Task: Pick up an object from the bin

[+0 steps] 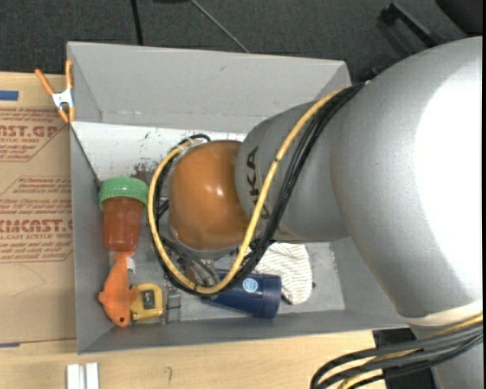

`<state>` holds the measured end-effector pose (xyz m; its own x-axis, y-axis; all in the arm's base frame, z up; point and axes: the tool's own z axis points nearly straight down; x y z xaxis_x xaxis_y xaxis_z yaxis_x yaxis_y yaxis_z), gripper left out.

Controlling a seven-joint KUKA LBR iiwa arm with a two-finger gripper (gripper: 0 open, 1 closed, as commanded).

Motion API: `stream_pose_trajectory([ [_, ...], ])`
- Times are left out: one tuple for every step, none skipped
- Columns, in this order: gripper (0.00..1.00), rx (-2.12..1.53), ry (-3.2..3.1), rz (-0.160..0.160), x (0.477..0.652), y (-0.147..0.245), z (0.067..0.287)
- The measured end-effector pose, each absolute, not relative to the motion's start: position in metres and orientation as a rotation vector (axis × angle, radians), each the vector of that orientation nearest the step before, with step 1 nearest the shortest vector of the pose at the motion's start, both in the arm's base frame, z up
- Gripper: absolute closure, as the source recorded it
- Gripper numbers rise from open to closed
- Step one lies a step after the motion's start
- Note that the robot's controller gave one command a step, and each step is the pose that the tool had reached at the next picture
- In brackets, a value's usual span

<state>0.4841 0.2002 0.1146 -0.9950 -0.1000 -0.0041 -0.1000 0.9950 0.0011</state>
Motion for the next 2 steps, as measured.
stream_pose_trajectory([
  [0.00,-0.456,3.110,0.000,0.484,0.217,0.118],
  [0.00,-0.752,3.049,0.004,0.483,0.248,0.128],
])
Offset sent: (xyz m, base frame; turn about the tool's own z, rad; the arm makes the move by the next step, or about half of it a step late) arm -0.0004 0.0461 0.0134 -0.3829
